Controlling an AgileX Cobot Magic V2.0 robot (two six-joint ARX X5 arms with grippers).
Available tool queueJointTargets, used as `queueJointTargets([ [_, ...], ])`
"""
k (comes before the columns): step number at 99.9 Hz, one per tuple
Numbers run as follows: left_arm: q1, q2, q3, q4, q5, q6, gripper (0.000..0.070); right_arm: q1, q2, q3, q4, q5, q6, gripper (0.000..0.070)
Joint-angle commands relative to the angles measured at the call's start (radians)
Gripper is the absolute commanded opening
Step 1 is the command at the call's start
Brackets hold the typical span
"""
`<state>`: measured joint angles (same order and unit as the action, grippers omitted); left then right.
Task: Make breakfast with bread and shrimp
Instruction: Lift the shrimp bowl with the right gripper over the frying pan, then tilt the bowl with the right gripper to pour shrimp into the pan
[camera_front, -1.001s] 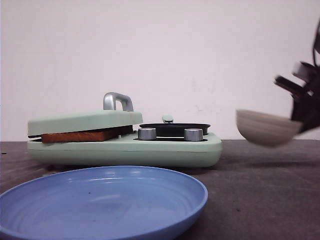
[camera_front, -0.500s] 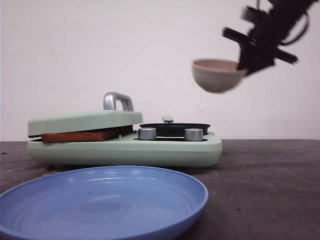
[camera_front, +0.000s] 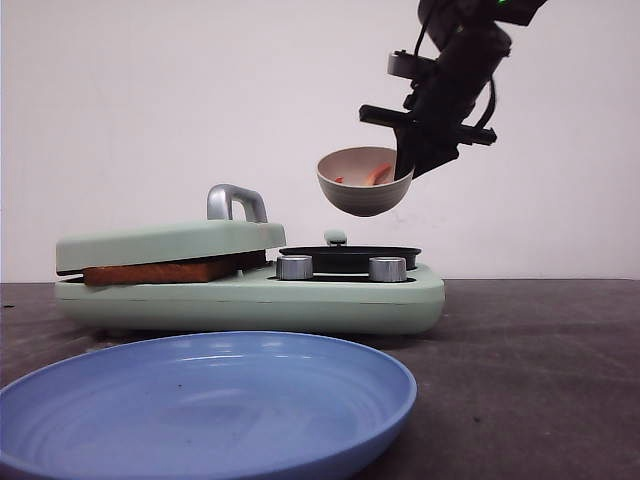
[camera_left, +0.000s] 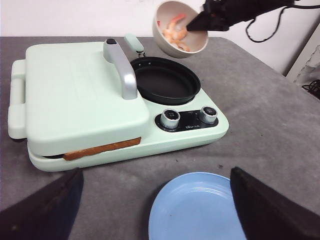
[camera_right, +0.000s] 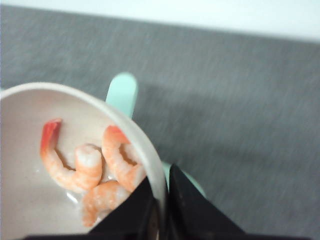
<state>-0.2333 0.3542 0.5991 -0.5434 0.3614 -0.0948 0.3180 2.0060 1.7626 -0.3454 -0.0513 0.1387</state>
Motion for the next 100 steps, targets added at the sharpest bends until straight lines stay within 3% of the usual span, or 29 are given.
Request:
queueJointTargets([
  [1, -0.002, 0.002, 0.000, 0.003, -0.003, 0.016, 0.0499, 0.012, 0.014, 0.036, 0.038, 0.038, -0.080, 0.0000],
  [41, -0.002, 0.002, 0.000, -0.018, -0.003, 0.046, 0.0499, 0.103, 0.014, 0.036, 0.196, 0.333, -0.428, 0.0000],
  [66, -0.002, 0.002, 0.000, -0.019, -0.003, 0.050, 0.0499, 0.189, 0.014, 0.037, 0.341, 0.566, -0.743, 0.0000],
  [100, -0.002, 0.002, 0.000, -0.017, 0.005, 0.050, 0.0499, 0.271, 0.014, 0.036, 0.375, 0.795, -1.020, 0.0000],
])
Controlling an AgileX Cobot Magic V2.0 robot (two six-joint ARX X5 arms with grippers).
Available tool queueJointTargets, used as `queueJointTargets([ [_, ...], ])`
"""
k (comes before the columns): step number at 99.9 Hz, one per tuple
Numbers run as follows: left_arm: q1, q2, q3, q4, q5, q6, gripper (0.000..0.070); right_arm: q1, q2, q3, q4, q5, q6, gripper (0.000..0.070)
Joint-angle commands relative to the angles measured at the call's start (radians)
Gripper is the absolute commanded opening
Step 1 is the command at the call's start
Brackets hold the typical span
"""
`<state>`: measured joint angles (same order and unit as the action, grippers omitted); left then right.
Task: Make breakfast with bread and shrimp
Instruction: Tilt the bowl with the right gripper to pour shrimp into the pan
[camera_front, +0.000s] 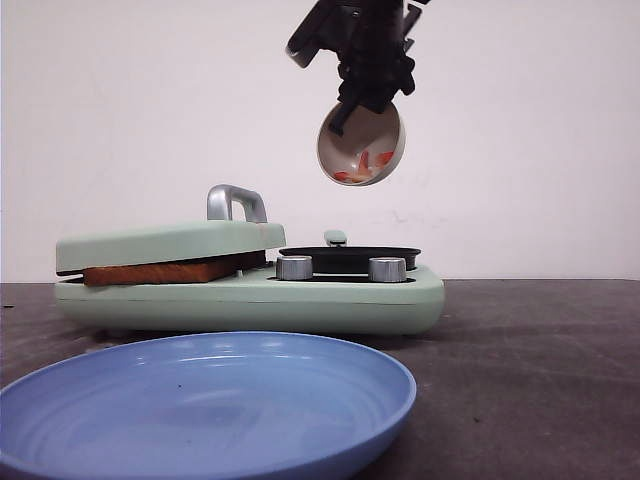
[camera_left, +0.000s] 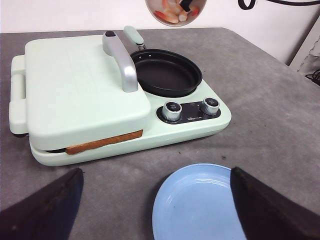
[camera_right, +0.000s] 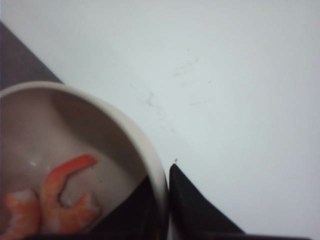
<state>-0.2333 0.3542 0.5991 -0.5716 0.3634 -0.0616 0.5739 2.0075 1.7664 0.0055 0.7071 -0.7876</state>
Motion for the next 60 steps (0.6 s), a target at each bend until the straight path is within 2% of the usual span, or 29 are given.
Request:
queueJointTargets([
  [1, -0.002, 0.002, 0.000, 0.011, 0.004, 0.017, 0.0499, 0.016, 0.012, 0.032, 0.025, 0.042, -0.100, 0.0000],
  [17, -0.002, 0.002, 0.000, 0.013, 0.004, 0.017, 0.0499, 0.029, 0.012, 0.032, 0.024, 0.119, -0.156, 0.0000],
  [60, -0.003, -0.003, 0.000, 0.018, 0.003, 0.017, 0.0499, 0.033, 0.012, 0.032, 0.048, 0.201, -0.356, 0.0000],
])
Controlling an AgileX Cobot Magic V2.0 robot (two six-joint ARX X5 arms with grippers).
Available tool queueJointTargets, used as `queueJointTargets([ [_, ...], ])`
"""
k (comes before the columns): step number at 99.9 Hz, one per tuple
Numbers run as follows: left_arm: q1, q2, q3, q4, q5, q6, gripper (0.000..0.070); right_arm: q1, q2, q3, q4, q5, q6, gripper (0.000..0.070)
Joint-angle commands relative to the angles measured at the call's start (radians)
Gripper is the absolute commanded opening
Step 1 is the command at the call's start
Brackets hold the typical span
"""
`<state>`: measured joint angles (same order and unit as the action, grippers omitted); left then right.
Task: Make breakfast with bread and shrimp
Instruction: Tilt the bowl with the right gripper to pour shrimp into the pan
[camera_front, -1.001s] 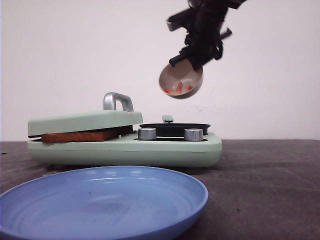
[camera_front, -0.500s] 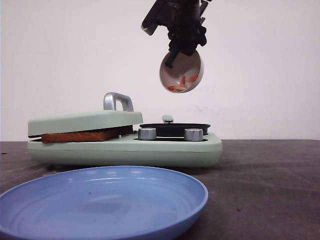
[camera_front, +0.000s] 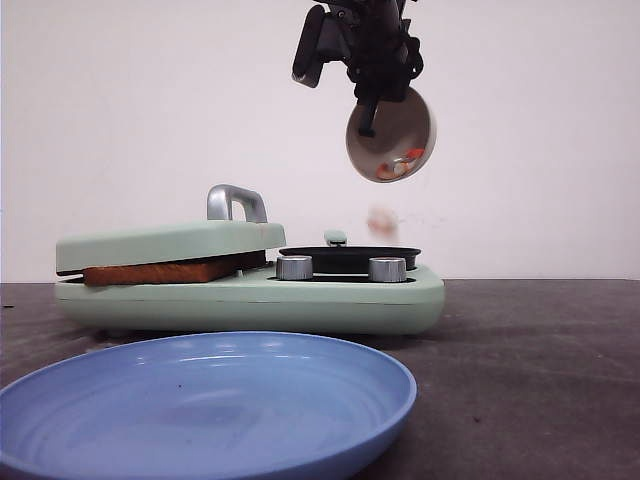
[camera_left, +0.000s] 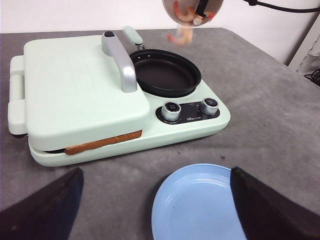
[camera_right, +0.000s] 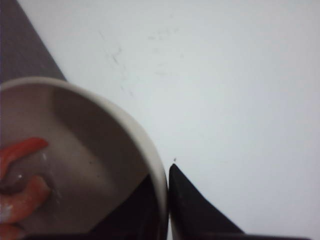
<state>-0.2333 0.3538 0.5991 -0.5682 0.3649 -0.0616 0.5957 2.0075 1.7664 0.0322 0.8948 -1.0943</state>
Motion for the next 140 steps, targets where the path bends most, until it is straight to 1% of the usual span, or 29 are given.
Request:
queueJointTargets([
  [1, -0.002, -0.003, 0.000, 0.014, 0.002, 0.017, 0.0499, 0.012, 0.012, 0.032, 0.023, 0.014, -0.053, 0.0000],
  [19, -0.002, -0.021, 0.000, 0.014, 0.002, 0.017, 0.0499, 0.028, 0.012, 0.032, 0.027, 0.018, -0.075, 0.0000],
  [40, -0.002, -0.043, 0.000, 0.014, 0.002, 0.017, 0.0499, 0.053, 0.026, 0.032, 0.034, 0.024, -0.130, 0.0000],
  [51, -0.002, -0.050, 0.000, 0.014, 0.002, 0.017, 0.0499, 0.061, 0.031, 0.032, 0.035, 0.022, -0.135, 0.0000],
  [72, -0.002, -0.055, 0.000, 0.014, 0.002, 0.020, 0.0499, 0.081, 0.067, 0.032, 0.077, 0.027, -0.209, 0.0000],
  [80, -0.002, -0.055, 0.000, 0.015, 0.001, 0.020, 0.0499, 0.090, 0.078, 0.032, 0.096, 0.026, -0.222, 0.0000],
  [107, -0.002, -0.055, 0.000, 0.016, 0.002, 0.021, 0.0499, 0.091, 0.080, 0.032, 0.105, 0.024, -0.250, 0.0000],
  [113, -0.002, -0.055, 0.000, 0.016, 0.002, 0.021, 0.0499, 0.091, 0.080, 0.032, 0.134, 0.030, -0.253, 0.0000],
  [124, -0.002, -0.055, 0.000, 0.016, 0.002, 0.021, 0.0499, 0.095, 0.080, 0.032, 0.210, 0.030, -0.302, 0.0000],
  [140, -0.002, -0.055, 0.000, 0.016, 0.002, 0.021, 0.0499, 0.096, 0.080, 0.032, 0.286, 0.029, -0.338, 0.0000],
])
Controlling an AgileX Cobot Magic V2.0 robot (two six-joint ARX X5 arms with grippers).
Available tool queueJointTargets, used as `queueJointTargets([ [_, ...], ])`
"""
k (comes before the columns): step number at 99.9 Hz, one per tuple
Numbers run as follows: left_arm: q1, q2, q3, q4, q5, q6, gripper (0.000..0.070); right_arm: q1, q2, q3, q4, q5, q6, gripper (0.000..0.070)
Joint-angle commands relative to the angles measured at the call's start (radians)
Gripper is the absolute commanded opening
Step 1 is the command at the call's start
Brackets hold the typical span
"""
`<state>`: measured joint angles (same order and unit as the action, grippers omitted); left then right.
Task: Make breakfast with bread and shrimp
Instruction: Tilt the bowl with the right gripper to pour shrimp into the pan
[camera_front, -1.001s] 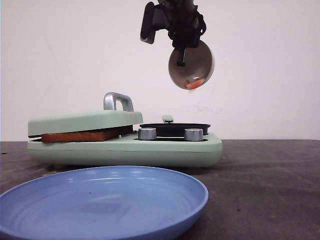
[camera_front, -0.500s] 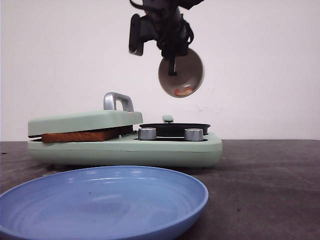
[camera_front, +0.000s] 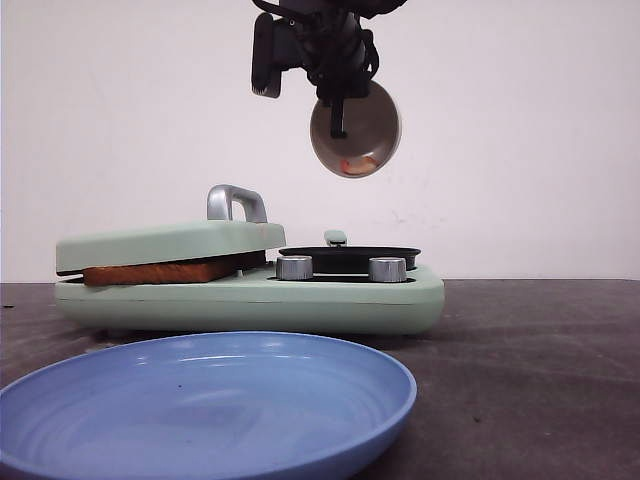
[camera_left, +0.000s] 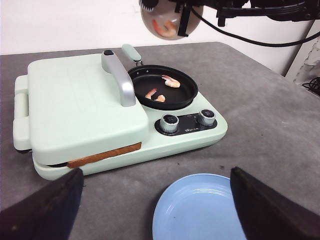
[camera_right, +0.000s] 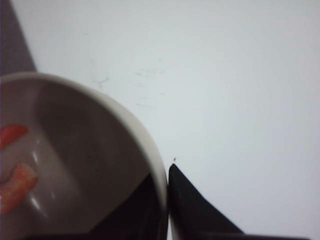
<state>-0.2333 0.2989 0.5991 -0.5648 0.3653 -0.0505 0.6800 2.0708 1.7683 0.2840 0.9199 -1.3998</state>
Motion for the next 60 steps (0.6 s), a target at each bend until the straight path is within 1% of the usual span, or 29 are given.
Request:
queueJointTargets([
  [1, -0.002, 0.000, 0.000, 0.012, 0.001, 0.010, 0.0499, 0.011, 0.016, 0.031, 0.039, 0.004, -0.032, 0.0000],
  [16, -0.002, -0.005, 0.000, 0.012, 0.001, 0.010, 0.0499, 0.011, 0.016, 0.031, 0.115, 0.004, -0.050, 0.0000],
  [24, -0.002, -0.013, 0.000, 0.011, 0.001, 0.010, 0.0499, 0.011, 0.016, 0.031, 0.193, 0.005, -0.058, 0.0000],
  [29, -0.002, -0.019, 0.000, 0.011, 0.001, 0.010, 0.0499, 0.011, 0.016, 0.031, 0.219, 0.006, -0.058, 0.0000],
  [60, -0.002, -0.068, 0.000, 0.011, -0.003, 0.013, 0.0498, 0.019, 0.016, 0.031, 0.284, 0.024, -0.051, 0.0000],
])
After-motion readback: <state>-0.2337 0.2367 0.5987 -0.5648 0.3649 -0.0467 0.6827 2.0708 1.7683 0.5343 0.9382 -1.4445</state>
